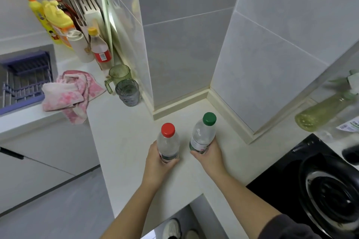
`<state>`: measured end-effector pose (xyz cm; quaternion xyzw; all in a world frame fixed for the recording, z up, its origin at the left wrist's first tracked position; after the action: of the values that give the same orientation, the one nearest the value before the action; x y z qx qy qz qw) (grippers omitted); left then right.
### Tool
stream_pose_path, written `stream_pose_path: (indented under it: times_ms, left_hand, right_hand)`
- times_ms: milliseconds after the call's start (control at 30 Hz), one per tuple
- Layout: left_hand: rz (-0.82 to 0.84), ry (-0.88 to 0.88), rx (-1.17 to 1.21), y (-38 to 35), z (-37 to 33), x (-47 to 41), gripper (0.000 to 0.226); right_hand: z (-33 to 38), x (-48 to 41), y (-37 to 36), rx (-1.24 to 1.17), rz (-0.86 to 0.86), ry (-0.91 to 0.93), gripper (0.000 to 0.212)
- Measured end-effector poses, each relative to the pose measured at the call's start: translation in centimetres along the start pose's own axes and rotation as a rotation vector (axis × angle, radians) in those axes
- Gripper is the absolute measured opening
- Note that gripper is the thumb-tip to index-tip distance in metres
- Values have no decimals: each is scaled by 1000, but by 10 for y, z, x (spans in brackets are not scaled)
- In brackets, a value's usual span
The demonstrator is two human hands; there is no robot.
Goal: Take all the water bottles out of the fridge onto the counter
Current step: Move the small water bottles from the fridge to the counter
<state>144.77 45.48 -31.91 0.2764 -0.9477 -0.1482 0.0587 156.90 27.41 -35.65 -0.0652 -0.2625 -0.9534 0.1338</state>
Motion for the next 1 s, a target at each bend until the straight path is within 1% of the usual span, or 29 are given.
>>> stream_pose_path:
  times_ms: [133, 233, 367, 500, 600, 833, 933, 1000]
  left_hand:
    - [13, 18, -117, 3, 8, 1, 40]
    - [44, 56, -159, -7, 10, -18, 36]
    - [49, 59, -146, -27, 5, -52, 35]
    - [56, 45, -156, -51, 1, -90, 42]
    - [62, 36, -143, -67, -3, -112, 42]
    - [45, 54, -143, -87, -9, -138, 40]
    - [53, 73, -104, -94, -10, -149, 46]
    - [63, 74, -100, -96, -10, -155, 50]
  right_hand:
    - [-12, 2, 2, 107, -74, -13, 47]
    - [-11, -15, 2, 162, -85, 0, 46]
    - [-8, -44, 8, 192, -147, -6, 47]
    - [-6, -74, 13, 208, -171, -2, 51]
    - [0, -93, 17, 205, -193, 13, 48]
    - [5, -126, 19, 211, -200, 44, 49]
    - [7, -136, 21, 220, -200, 40, 45]
    - [8, -142, 22, 215, -201, 51, 47]
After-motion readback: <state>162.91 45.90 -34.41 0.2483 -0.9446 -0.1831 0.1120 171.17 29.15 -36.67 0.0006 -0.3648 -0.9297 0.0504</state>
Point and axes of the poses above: each hand's wrist, its own x-axis away from the middle knuckle, its own y-axis out of the back of the hand, z = x × y, the point moved 8 cm from there along -x, towards the middle knuckle, and after that the axes turned 5 degrees about x, right-handed, at the moved point
